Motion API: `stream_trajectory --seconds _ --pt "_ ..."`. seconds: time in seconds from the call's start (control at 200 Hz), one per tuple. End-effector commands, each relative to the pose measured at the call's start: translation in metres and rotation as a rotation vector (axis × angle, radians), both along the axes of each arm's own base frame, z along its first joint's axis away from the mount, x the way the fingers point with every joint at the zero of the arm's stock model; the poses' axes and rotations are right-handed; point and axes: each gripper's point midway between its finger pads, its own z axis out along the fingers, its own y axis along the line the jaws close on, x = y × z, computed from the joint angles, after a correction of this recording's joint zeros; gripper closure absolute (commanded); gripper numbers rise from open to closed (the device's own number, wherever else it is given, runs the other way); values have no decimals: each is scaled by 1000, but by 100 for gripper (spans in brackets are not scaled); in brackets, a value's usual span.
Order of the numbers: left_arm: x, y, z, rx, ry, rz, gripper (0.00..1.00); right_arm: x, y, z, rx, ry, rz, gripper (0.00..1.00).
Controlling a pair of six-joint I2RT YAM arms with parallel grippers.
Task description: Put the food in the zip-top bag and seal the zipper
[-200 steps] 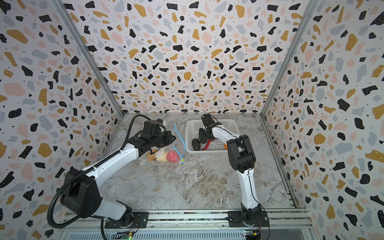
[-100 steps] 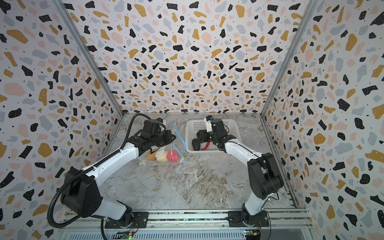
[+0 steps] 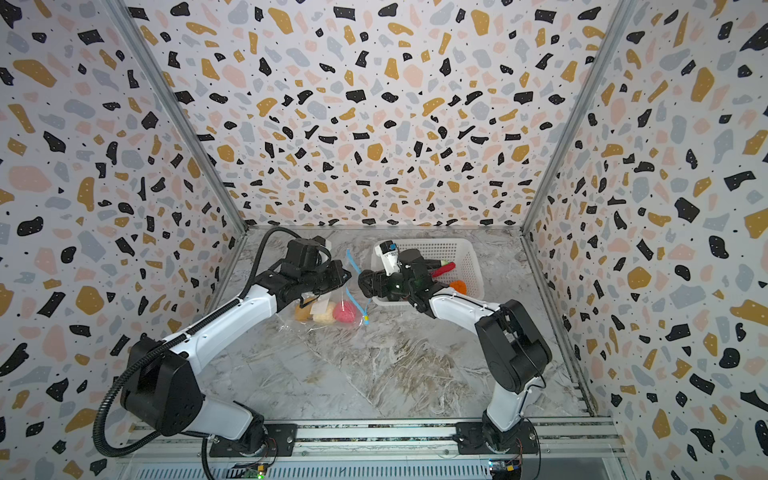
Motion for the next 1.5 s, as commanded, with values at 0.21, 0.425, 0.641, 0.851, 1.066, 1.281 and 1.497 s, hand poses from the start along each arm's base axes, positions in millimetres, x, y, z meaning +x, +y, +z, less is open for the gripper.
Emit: stream_trajectory --seconds 0.21,0.425,0.641,0.851,1.066,1.281,1.497 --pt "4 3 34 -29 -81 10 100 -12 29 13 28 -18 84 45" --pt "3 2 35 -35 -82 9 100 -14 38 11 17 -20 108 40" --pt "2 2 37 -38 -87 8 100 -15 41 6 7 -5 113 36" --pt "1 2 38 -37 -90 5 100 -11 41 17 -18 -14 112 36" --pt "4 5 33 -25 -87 7 100 22 -27 19 -257 -63 -91 35" --pt "7 1 32 -28 -84 -5 100 71 -85 -25 -403 112 -171 32" --pt "7 3 31 -24 -83 0 100 75 -75 -55 -505 225 -168 26"
